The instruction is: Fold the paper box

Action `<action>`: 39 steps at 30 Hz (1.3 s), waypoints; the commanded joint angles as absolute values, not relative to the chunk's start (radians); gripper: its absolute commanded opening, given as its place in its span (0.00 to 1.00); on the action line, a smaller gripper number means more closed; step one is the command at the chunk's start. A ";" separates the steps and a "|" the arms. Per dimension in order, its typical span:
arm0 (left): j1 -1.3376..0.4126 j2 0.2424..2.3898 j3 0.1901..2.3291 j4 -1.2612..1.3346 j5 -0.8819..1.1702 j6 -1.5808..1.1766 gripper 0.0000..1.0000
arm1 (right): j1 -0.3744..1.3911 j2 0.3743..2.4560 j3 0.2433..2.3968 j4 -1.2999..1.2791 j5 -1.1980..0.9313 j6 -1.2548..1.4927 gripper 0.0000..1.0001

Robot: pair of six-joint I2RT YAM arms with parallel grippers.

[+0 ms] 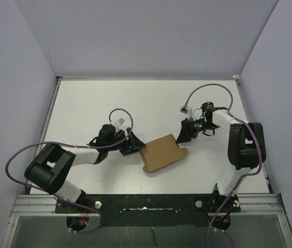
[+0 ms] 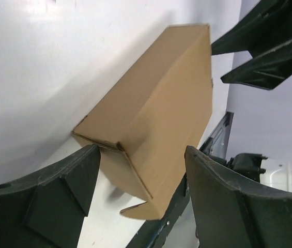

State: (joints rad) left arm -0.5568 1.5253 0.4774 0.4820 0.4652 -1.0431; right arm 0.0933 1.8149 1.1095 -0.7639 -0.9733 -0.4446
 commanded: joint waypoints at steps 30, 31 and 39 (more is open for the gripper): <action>-0.576 1.228 0.279 0.568 0.351 -1.025 0.97 | 0.037 1.896 1.093 -0.607 -1.124 -0.183 0.50; -0.590 1.241 0.279 0.575 0.339 -1.041 0.97 | 0.039 1.897 1.093 -0.607 -1.123 -0.182 0.49; -0.654 1.302 0.306 0.558 0.241 -1.160 0.97 | 0.006 1.945 1.083 -0.592 -1.152 -0.136 0.31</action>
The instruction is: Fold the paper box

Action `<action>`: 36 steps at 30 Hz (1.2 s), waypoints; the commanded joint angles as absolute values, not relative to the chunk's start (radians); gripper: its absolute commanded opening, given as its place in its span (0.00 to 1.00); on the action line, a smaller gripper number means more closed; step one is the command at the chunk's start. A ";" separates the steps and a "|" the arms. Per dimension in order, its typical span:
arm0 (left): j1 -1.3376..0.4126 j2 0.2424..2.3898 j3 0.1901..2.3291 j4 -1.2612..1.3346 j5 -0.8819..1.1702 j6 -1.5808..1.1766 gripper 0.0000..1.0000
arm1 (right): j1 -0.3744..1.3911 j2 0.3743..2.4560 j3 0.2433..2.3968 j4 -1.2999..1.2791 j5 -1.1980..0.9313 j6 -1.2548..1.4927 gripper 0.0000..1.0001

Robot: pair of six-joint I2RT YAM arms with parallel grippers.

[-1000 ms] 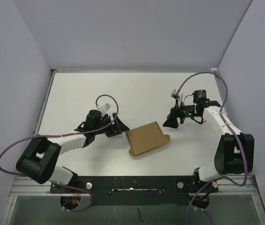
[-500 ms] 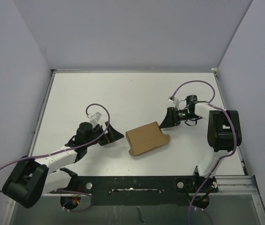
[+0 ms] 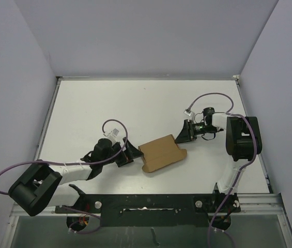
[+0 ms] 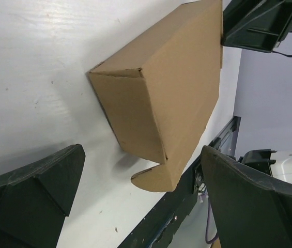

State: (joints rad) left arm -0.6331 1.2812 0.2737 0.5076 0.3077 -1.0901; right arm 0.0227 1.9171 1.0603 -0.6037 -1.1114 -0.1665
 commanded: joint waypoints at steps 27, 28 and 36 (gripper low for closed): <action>-0.715 1.571 0.353 0.938 0.196 -1.297 0.86 | -0.035 2.017 1.095 -0.622 -1.160 -0.138 0.22; -0.720 1.577 0.357 0.947 0.193 -1.300 0.84 | -0.034 2.018 1.095 -0.623 -1.160 -0.139 0.22; -0.751 1.641 0.369 1.031 0.167 -1.356 0.61 | -0.034 2.014 1.101 -0.633 -1.162 -0.154 0.23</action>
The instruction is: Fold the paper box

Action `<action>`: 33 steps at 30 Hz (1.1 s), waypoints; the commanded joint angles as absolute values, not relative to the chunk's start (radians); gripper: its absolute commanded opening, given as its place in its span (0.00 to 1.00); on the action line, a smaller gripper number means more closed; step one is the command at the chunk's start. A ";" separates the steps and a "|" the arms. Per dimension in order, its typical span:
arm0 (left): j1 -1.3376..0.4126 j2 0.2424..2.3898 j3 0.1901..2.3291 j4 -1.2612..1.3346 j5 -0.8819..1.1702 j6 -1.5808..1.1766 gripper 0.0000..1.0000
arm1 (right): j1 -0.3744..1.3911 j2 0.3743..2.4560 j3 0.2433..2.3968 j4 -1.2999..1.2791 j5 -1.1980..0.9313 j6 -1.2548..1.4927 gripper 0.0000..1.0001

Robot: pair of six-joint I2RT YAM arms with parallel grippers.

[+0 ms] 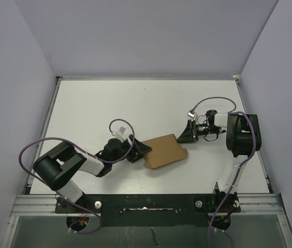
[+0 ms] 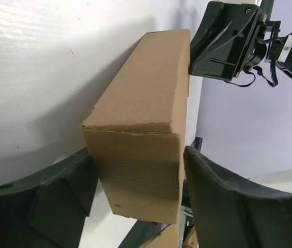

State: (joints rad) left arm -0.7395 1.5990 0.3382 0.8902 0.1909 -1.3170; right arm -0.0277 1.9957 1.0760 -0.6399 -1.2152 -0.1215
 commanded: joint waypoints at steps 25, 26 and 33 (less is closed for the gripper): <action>-0.732 1.459 0.338 0.878 0.123 -1.403 0.48 | -0.075 1.642 1.104 -0.660 -1.164 -0.309 0.50; -0.727 1.445 0.338 0.865 0.123 -1.408 0.48 | -0.072 1.607 1.094 -0.646 -1.171 -0.309 0.51; -0.668 1.310 0.355 0.686 0.161 -1.470 0.48 | 0.108 1.303 1.037 -0.507 -1.080 -0.431 0.64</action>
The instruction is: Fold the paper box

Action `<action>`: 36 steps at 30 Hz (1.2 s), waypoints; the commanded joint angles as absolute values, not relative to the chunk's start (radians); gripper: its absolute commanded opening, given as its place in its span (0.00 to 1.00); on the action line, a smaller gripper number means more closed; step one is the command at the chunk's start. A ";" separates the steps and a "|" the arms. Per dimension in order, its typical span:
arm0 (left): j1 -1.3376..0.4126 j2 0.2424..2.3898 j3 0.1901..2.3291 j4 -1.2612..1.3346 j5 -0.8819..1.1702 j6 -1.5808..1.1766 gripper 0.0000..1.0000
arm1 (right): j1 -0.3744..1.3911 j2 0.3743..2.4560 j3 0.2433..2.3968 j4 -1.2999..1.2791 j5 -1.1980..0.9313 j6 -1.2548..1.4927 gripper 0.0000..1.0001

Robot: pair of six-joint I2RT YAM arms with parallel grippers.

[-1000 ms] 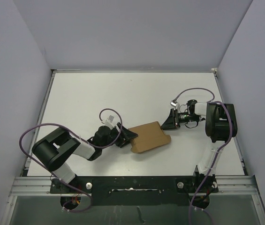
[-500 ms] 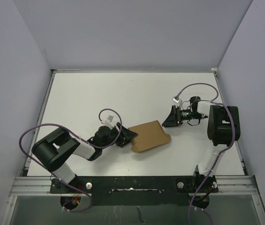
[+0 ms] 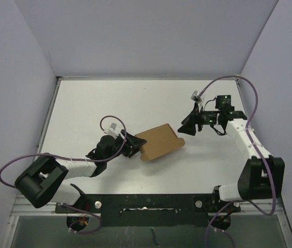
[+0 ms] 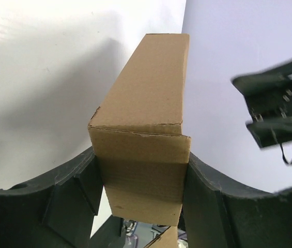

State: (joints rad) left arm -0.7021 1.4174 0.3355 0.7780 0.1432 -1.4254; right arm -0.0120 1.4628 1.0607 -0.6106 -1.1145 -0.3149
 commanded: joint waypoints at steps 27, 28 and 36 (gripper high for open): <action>-0.576 1.088 0.554 0.112 0.189 -1.669 0.49 | 0.685 1.111 0.704 -0.054 -0.461 -1.049 0.99; -0.576 1.092 0.554 0.116 0.190 -1.671 0.49 | 0.696 1.115 0.694 -0.031 -0.439 -1.046 1.00; -0.579 1.124 0.549 0.172 0.214 -1.684 0.49 | 0.740 1.155 0.661 0.077 -0.360 -1.007 0.89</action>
